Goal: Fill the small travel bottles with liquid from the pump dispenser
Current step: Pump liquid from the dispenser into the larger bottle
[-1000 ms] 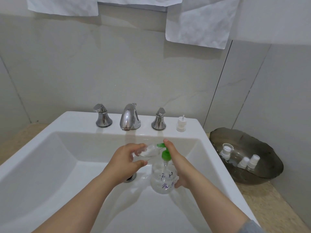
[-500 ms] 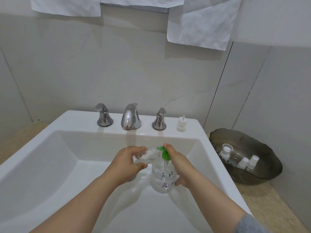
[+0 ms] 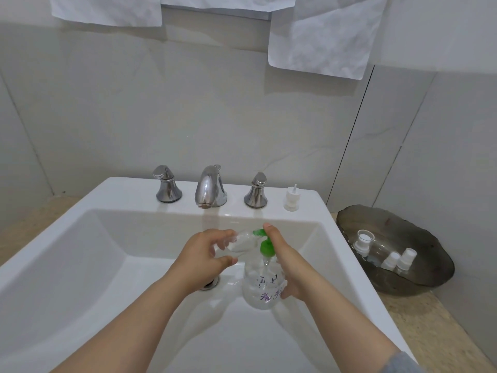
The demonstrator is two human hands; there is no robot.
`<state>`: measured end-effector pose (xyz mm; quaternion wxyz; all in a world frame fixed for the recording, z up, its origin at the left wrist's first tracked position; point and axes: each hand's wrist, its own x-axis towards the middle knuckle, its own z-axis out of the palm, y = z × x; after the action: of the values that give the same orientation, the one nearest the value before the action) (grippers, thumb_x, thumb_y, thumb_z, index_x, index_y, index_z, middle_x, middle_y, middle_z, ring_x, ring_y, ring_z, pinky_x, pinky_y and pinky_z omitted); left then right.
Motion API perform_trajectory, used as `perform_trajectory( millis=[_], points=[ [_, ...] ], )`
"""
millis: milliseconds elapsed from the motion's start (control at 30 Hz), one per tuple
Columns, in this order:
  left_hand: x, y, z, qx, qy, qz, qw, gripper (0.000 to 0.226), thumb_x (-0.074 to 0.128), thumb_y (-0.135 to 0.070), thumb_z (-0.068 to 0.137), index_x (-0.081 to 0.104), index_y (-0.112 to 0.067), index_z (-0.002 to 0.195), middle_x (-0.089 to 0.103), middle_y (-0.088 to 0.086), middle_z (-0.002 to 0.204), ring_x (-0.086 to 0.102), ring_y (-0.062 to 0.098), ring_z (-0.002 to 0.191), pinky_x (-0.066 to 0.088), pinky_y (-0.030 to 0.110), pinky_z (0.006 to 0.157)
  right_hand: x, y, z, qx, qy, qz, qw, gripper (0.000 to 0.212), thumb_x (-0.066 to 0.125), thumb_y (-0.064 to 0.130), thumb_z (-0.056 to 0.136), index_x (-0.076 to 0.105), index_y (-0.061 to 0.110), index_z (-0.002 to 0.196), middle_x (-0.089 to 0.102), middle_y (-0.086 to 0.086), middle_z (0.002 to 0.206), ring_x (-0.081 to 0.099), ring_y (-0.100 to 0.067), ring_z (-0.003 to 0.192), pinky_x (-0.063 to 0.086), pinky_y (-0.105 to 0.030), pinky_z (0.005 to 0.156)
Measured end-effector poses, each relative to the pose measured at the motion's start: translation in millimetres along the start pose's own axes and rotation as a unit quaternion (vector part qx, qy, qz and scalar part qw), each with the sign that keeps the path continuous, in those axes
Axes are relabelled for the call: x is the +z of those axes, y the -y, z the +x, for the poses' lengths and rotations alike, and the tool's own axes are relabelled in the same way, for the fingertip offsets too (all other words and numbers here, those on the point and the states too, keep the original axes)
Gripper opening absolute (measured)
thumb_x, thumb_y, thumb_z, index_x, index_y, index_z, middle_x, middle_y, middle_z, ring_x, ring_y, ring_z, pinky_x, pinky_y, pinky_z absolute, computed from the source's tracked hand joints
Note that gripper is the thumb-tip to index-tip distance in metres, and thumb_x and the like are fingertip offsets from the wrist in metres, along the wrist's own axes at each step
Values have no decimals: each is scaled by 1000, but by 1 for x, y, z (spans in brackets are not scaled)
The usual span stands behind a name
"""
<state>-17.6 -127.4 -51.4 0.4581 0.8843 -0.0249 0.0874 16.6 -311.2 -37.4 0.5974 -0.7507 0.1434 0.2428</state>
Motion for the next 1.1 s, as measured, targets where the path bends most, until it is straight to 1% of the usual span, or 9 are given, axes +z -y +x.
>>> perform_trajectory(
  millis=[133,333,533,600,733,800,867,967,1100],
  points=[
    [-1,1,0,2,0,-7,1000,45,77,-18,75,57,-47,102,63,-8,105,52,12,76,42,11,69,-1,0,3,-4,-2,2,1000,76,41,76,83,42,25,140,40,-1,126,33,-36,137,29,-59,105],
    [0,2,1,5,2,-7,1000,44,76,-19,76,55,-48,102,62,-8,105,51,11,75,41,8,68,1,0,1,1,-3,-1,1000,82,42,78,81,37,25,144,35,-6,149,30,-37,138,27,-61,106],
    [1,4,0,3,4,-12,1000,43,76,-19,76,57,-47,103,62,-7,104,51,12,76,43,15,72,1,2,-3,-1,-3,6,1000,78,44,75,82,39,25,143,38,-4,145,31,-36,138,28,-59,105],
    [3,5,0,0,4,-9,1000,43,76,-19,76,58,-44,105,62,-6,104,53,15,80,44,18,75,1,2,-3,-4,-8,6,1000,74,44,73,84,41,25,141,41,-3,135,33,-36,136,29,-59,104],
    [5,7,-1,-10,13,7,1000,49,76,-17,76,61,-28,121,62,-8,112,57,10,98,43,19,87,0,2,-2,-21,-22,-9,1000,63,44,67,88,46,22,133,42,-3,117,40,-32,111,35,-57,101],
    [6,8,-1,-10,20,19,1000,49,76,-17,76,61,-27,122,62,-7,108,58,11,95,43,19,84,0,1,-2,-26,-25,-14,999,55,44,64,90,48,21,124,43,-4,114,38,-29,102,36,-57,98],
    [5,7,-1,-14,21,27,999,47,76,-19,76,62,-29,120,61,-4,101,58,17,86,44,21,78,1,2,-3,-29,-26,-18,999,49,43,63,91,48,21,117,43,-5,114,38,-30,101,37,-57,98],
    [7,8,0,-21,18,27,999,49,76,-20,76,61,-29,122,62,-5,105,59,18,92,46,23,82,1,2,-3,-33,-25,-22,999,50,43,62,91,50,20,117,46,-9,116,43,-32,104,38,-58,99],
    [7,9,0,-18,18,16,1000,49,76,-18,76,62,-28,121,62,-6,106,59,15,96,43,13,78,-1,-1,-4,-43,-31,-18,998,43,43,61,92,51,21,103,53,-7,110,52,-29,103,41,-50,97]
  ],
)
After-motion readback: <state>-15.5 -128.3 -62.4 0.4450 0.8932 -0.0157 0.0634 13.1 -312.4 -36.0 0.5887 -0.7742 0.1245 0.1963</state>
